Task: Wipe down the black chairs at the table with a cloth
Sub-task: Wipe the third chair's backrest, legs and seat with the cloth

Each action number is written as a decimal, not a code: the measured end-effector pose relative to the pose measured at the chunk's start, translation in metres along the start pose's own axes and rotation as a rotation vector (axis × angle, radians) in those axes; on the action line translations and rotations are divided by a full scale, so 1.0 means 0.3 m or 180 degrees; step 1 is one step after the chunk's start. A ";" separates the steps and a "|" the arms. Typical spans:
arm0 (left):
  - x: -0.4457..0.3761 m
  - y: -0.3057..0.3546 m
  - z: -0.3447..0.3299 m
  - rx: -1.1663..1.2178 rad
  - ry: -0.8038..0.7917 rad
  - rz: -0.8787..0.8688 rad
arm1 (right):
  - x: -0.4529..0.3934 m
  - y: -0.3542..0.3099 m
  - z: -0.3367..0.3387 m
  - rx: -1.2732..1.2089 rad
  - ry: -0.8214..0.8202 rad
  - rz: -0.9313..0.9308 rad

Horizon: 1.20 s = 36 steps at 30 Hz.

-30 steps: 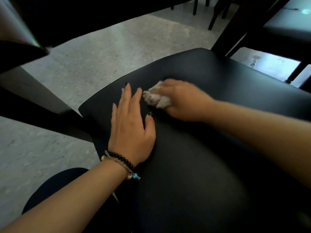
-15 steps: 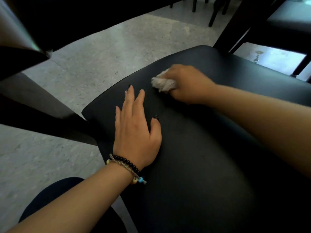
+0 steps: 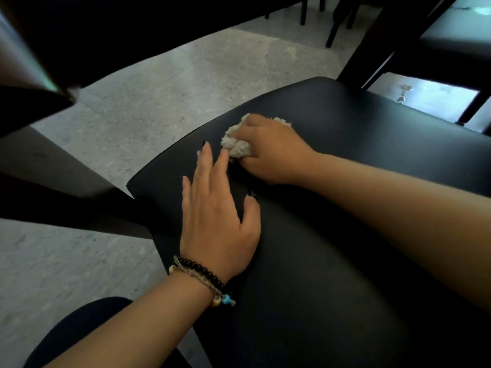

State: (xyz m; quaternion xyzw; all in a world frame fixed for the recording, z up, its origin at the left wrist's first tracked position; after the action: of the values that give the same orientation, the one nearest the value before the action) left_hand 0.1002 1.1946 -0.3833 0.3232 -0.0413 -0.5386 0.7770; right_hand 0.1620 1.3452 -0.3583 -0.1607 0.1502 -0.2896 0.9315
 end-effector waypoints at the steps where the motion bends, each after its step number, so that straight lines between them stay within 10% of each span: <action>1: -0.001 0.002 0.000 0.0010 0.0000 0.0001 | 0.001 0.014 0.016 0.0001 -0.0073 0.0086; 9: 0.001 0.004 0.002 0.0042 -0.0017 0.0039 | -0.110 0.378 0.154 0.0393 0.0742 -0.1749; 19: 0.001 -0.001 0.003 0.0039 0.0008 0.0017 | -0.080 0.021 0.005 0.0121 -0.0029 0.0291; 26: -0.003 -0.010 0.000 0.0043 -0.0024 0.0005 | -0.044 0.453 0.219 0.0309 0.0778 -0.1743; 36: -0.007 -0.012 -0.009 0.0151 0.0072 -0.0023 | 0.041 0.136 0.201 -0.1326 0.0721 -0.1009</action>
State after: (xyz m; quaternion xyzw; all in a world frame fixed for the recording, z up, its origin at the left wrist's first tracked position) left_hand 0.0973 1.1969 -0.3868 0.3477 -0.0441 -0.5366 0.7676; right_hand 0.2142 1.3825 -0.3220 -0.3368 0.2825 -0.4107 0.7988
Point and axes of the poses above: each hand's wrist, its own x-axis away from the middle knuckle, its own z-axis out of the back of the hand, y = z × x, the point moved 1 cm from there along -x, towards the middle knuckle, and after that the axes turned 1 degree about -x, right-handed, at the moved point
